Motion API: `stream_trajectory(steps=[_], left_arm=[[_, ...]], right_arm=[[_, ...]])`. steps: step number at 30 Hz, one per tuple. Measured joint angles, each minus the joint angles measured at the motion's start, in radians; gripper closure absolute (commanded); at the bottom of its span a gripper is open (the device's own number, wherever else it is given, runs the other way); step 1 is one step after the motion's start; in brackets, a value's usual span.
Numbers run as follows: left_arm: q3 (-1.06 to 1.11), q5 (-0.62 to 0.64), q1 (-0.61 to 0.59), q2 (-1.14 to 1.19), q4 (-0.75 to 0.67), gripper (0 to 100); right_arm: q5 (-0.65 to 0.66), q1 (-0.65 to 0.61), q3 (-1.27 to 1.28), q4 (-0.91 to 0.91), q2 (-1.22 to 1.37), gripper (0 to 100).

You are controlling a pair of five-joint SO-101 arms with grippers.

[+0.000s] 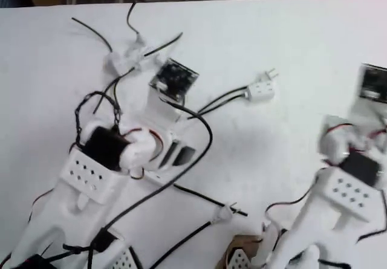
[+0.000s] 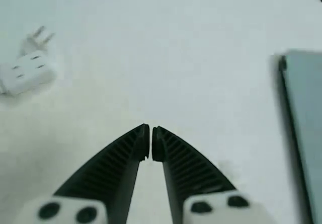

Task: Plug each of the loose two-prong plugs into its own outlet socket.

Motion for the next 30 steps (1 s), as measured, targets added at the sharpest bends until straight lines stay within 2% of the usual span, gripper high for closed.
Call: stream_trajectory(steps=[8, 11, 17, 24, 30], left_arm=[[0.008, 0.014, 0.110, 0.192, 0.028, 73], [-0.023, -0.014, 0.204, 0.264, 0.084, 73], [-0.031, -0.020, 0.377, 0.373, 0.101, 73], [-0.020, 0.037, 0.471, 0.543, -0.046, 73], [-0.018, 0.046, 0.523, 0.580, -0.140, 73]], right_arm=[[0.167, 0.196, -0.089, -0.015, 0.216, 96.4], [0.212, 0.252, -0.144, -0.015, 0.321, 96.4], [0.273, 0.338, -0.293, -0.015, 0.557, 96.4], [0.278, 0.402, -0.453, -0.015, 0.787, 96.7], [0.278, 0.430, -0.516, -0.015, 0.845, 96.5]])
